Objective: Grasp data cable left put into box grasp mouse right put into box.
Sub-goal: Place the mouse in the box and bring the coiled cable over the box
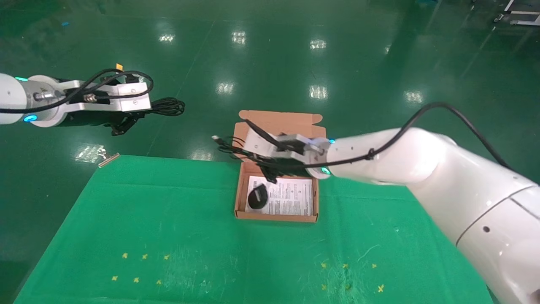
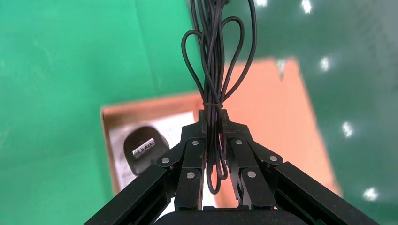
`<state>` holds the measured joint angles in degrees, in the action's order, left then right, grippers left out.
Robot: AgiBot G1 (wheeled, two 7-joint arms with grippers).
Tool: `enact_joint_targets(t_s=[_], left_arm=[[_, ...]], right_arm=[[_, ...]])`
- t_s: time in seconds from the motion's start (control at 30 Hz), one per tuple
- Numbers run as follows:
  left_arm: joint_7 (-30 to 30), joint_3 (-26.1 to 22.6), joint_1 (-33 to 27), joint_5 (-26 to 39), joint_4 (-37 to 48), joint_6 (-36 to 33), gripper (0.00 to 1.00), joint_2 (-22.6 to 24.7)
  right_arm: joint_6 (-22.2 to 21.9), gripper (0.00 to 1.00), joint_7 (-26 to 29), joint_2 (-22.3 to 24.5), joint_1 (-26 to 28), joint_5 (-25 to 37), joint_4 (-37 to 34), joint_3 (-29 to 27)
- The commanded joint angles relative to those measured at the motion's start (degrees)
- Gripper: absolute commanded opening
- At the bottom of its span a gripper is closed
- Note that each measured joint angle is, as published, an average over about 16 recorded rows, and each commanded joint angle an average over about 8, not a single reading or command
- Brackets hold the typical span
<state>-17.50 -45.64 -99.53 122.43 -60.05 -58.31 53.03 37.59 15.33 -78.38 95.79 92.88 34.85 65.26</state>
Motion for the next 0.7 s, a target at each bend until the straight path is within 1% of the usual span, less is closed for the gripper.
enact_joint_targets(t_s=[0.03,0.1,0.13,0.37,0.4,0.7], left_arm=[[-0.13,-0.01,0.04,0.07,-0.14,-0.02,0.00,-0.03],[-0.19,-0.01,0.06,0.11,-0.20,-0.03,0.00,-0.05],[-0.22,-0.01,0.06,0.12,-0.23,-0.03,0.00,-0.05],[-0.28,-0.02,0.11,0.18,-0.36,-0.07,0.00,-0.09],[-0.28,-0.02,0.11,0.18,-0.37,-0.07,0.00,-0.09],[0.09,-0.12,0.57,-0.17,-0.26,0.37,0.00,0.49]], right_arm=[[-0.61,0.00,0.94,-0.02,-0.60,-0.69,-1.59,1.29],[-1.10,0.00,2.07,-0.08,-0.75,-1.03,-2.90,2.51],[-1.33,0.02,2.50,-0.10,-0.73,-1.05,-3.37,3.20],[-2.29,0.89,3.52,-0.23,-0.23,-0.51,-4.74,6.98],[-2.29,1.00,3.54,-0.23,-0.21,-0.48,-4.75,7.05],[-2.32,1.00,3.87,1.42,-0.39,-0.44,-2.41,7.79]])
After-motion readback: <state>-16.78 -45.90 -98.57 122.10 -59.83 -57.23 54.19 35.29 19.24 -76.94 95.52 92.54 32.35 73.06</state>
